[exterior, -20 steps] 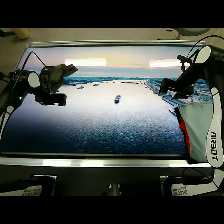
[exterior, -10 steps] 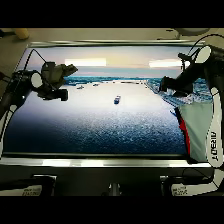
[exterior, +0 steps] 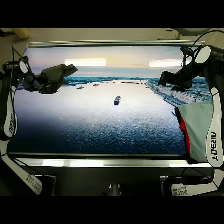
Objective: Fold the shirts.
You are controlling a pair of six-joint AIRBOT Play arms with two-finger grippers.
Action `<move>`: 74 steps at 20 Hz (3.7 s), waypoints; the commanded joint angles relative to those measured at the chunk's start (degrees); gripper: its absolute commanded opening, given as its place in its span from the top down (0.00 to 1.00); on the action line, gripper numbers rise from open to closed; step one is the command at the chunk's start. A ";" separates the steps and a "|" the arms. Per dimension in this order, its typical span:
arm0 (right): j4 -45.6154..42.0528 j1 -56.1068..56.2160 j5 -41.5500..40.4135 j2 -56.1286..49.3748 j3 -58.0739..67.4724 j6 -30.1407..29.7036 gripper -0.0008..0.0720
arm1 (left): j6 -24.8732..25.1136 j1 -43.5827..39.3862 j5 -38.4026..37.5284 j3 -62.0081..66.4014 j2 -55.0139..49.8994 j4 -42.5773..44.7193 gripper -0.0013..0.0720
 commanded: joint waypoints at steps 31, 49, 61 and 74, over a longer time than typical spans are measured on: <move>-12.87 -0.11 14.62 30.01 0.20 0.00 0.11 | 7.56 -53.05 2.64 -27.87 30.67 -5.22 0.00; 17.25 0.07 -4.04 19.15 -46.62 -7.06 0.11 | 1.86 -0.35 8.61 -30.95 15.54 -19.15 0.01; 21.84 15.93 -12.35 7.04 -46.62 -10.86 0.00 | 2.47 -2.03 13.05 -30.91 11.47 -20.09 0.95; 19.06 12.11 -13.75 15.28 -32.44 -10.84 0.96 | 19.02 -4.39 14.12 -28.11 32.50 -20.06 0.95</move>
